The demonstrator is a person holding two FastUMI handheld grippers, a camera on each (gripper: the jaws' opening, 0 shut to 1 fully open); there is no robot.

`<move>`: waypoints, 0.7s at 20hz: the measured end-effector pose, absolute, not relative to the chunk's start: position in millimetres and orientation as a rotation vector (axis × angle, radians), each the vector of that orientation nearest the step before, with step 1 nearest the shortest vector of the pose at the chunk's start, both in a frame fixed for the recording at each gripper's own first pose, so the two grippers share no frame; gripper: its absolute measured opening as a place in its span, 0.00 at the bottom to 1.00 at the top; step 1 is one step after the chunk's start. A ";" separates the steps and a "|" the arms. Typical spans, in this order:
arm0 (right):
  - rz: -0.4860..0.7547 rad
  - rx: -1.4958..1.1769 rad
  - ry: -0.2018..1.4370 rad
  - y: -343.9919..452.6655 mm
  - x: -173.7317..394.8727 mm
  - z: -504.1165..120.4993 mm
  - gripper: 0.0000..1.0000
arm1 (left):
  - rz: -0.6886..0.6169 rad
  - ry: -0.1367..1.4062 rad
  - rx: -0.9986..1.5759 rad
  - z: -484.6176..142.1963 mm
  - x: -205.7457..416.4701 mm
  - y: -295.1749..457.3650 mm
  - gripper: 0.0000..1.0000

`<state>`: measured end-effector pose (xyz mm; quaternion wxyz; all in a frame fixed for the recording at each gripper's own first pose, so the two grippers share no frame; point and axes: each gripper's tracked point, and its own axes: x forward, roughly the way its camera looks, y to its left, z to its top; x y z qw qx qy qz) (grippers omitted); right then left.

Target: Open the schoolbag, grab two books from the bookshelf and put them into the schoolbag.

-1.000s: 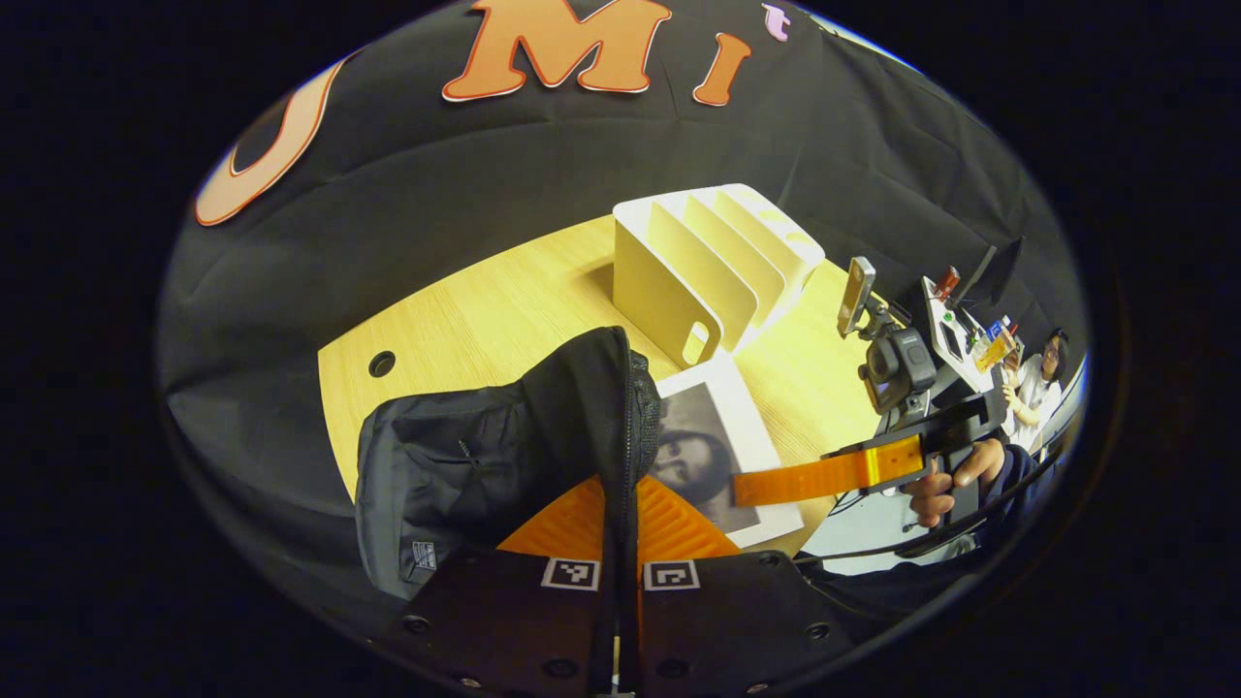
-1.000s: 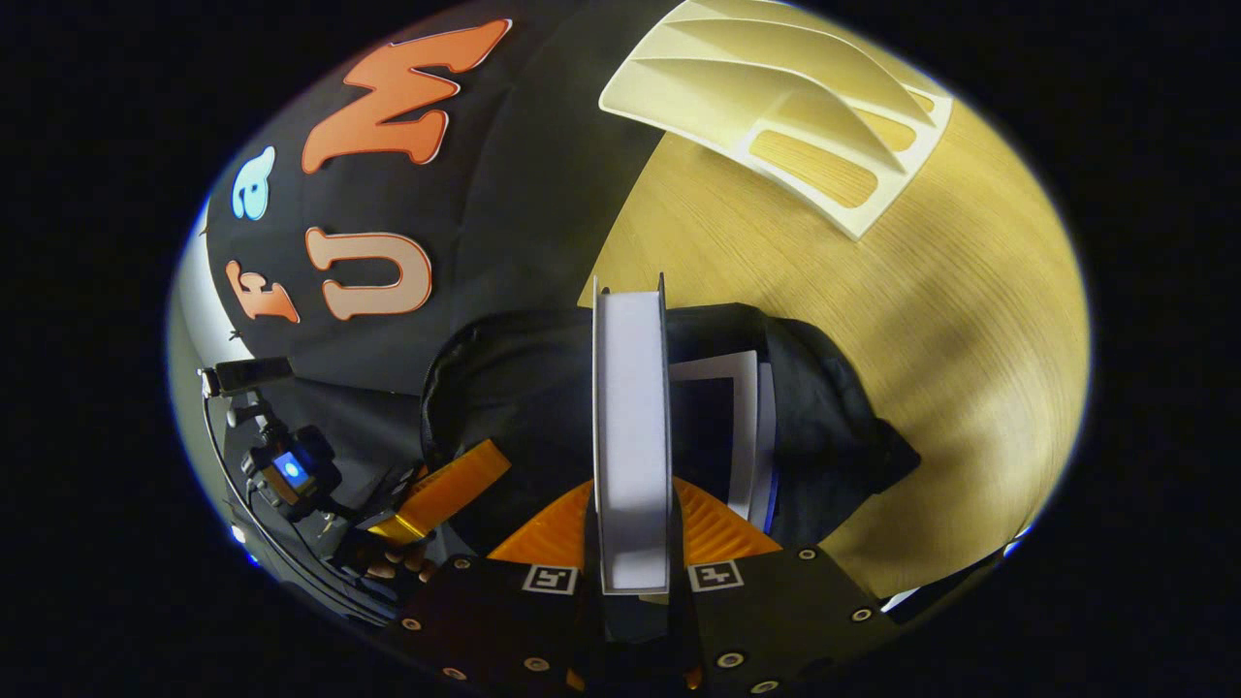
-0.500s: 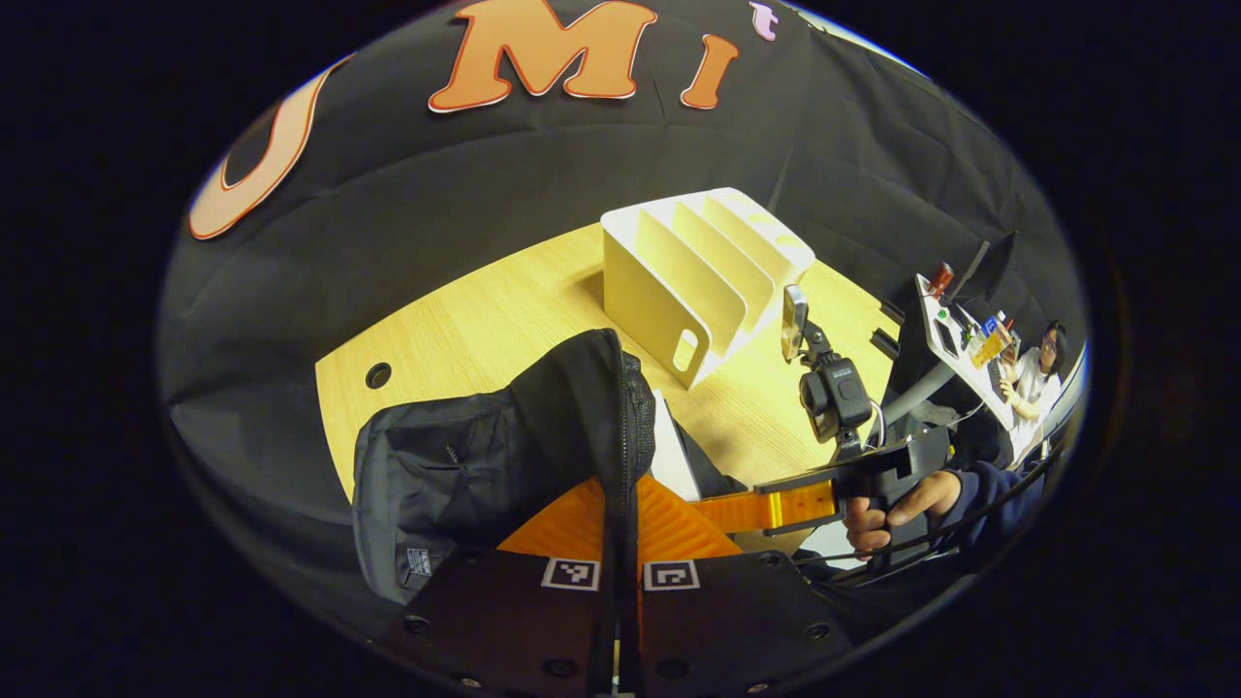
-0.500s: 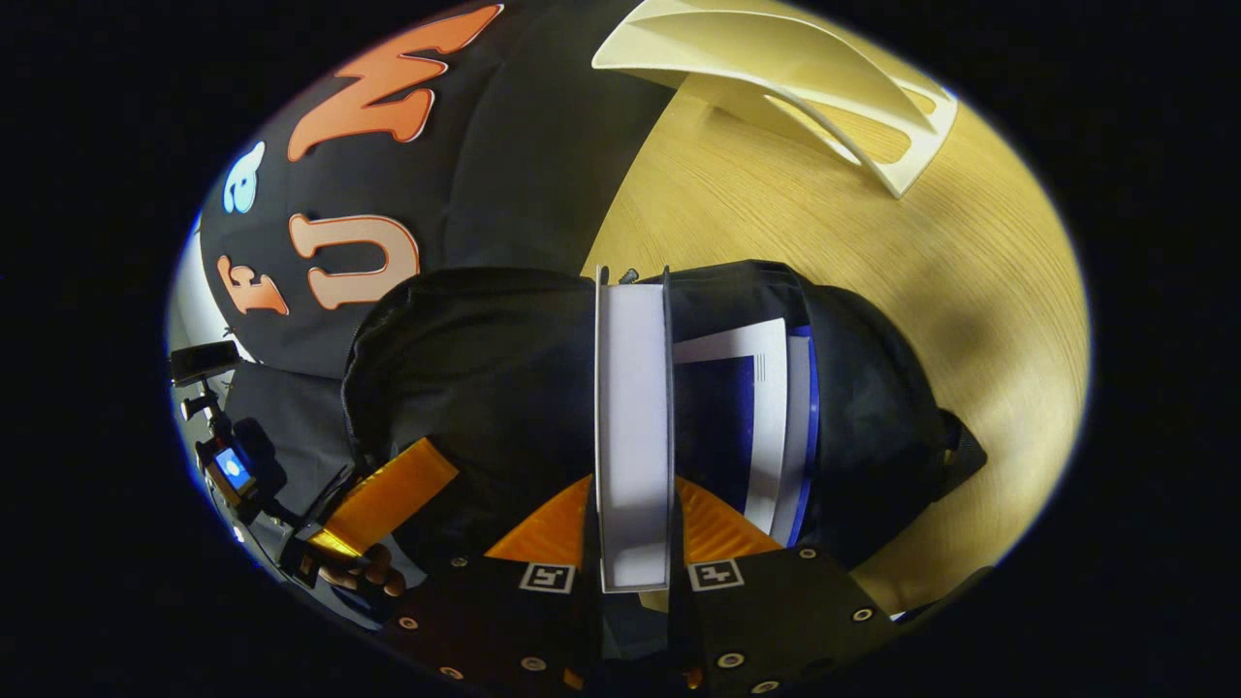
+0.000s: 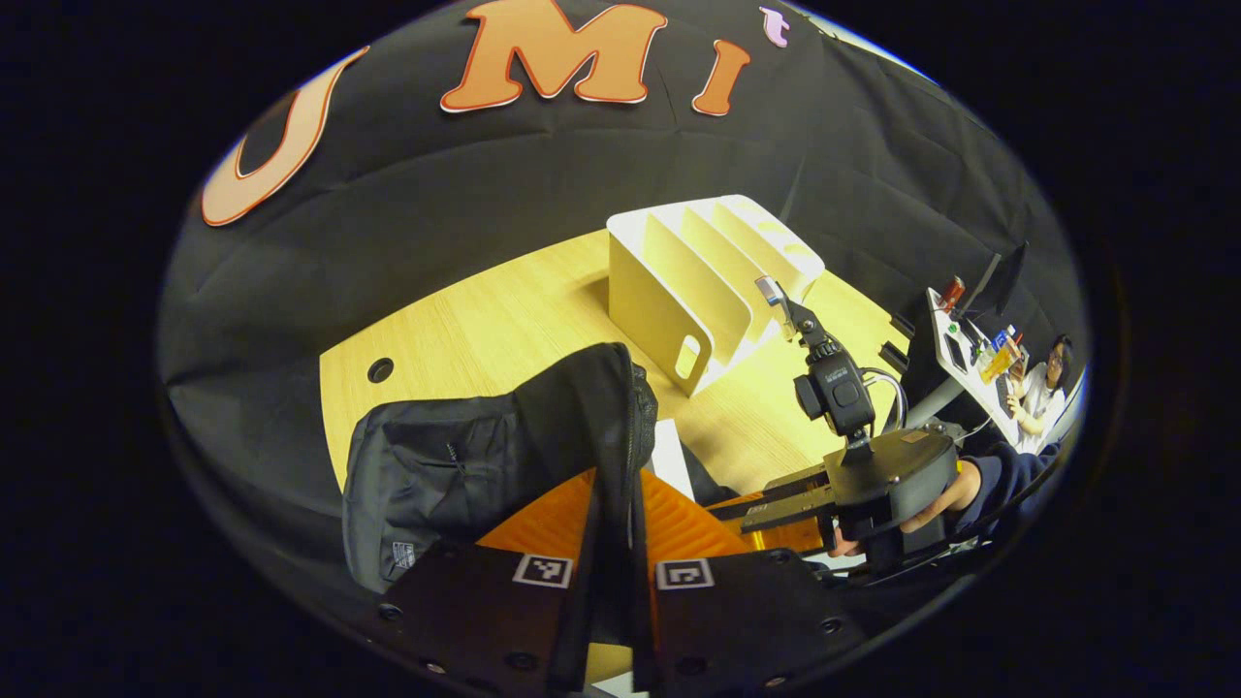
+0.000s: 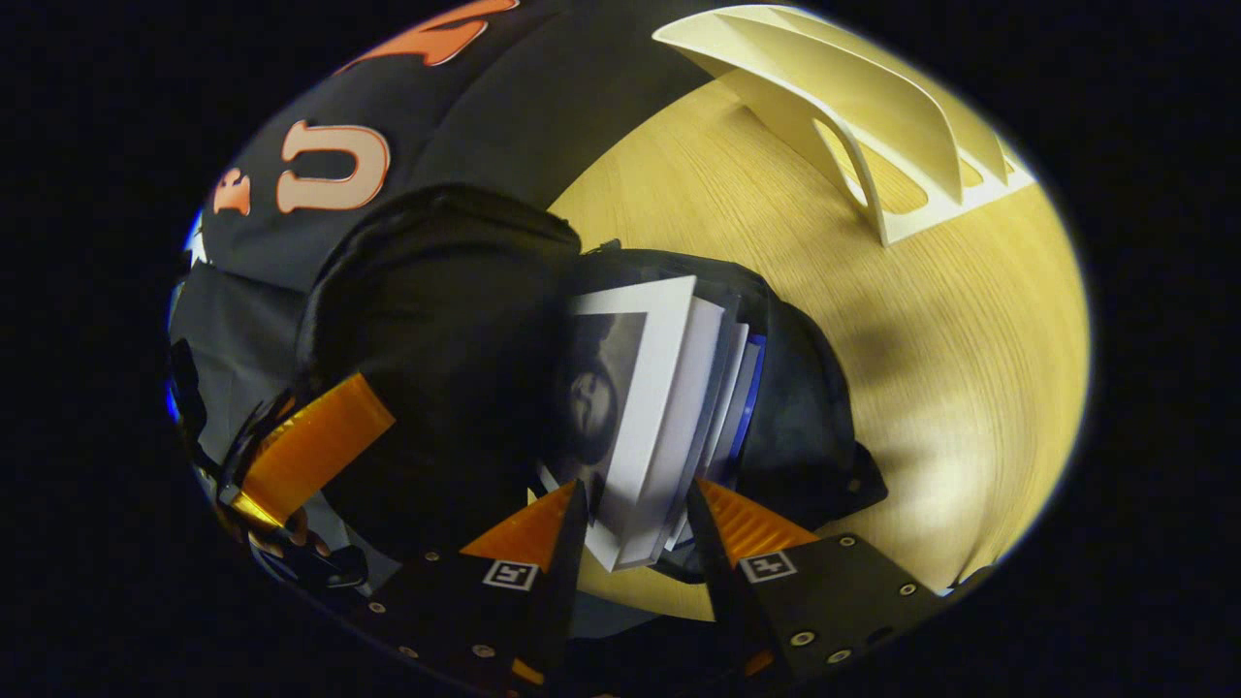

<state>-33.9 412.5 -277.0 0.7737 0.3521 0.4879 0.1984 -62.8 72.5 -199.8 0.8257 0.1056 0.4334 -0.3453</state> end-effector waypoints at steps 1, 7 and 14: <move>0.438 0.757 1.054 408.3 -35.6 -272.7 0.68 | -0.734 0.922 0.217 -198.5 -66.1 69.5 0.28; 0.407 0.635 1.020 344.9 -35.3 -260.2 0.91 | -0.707 0.918 0.173 -167.3 -94.3 13.1 0.58; 0.355 0.582 0.942 256.8 -24.4 -235.3 0.98 | -0.629 0.853 0.119 -142.7 -83.1 -41.7 0.82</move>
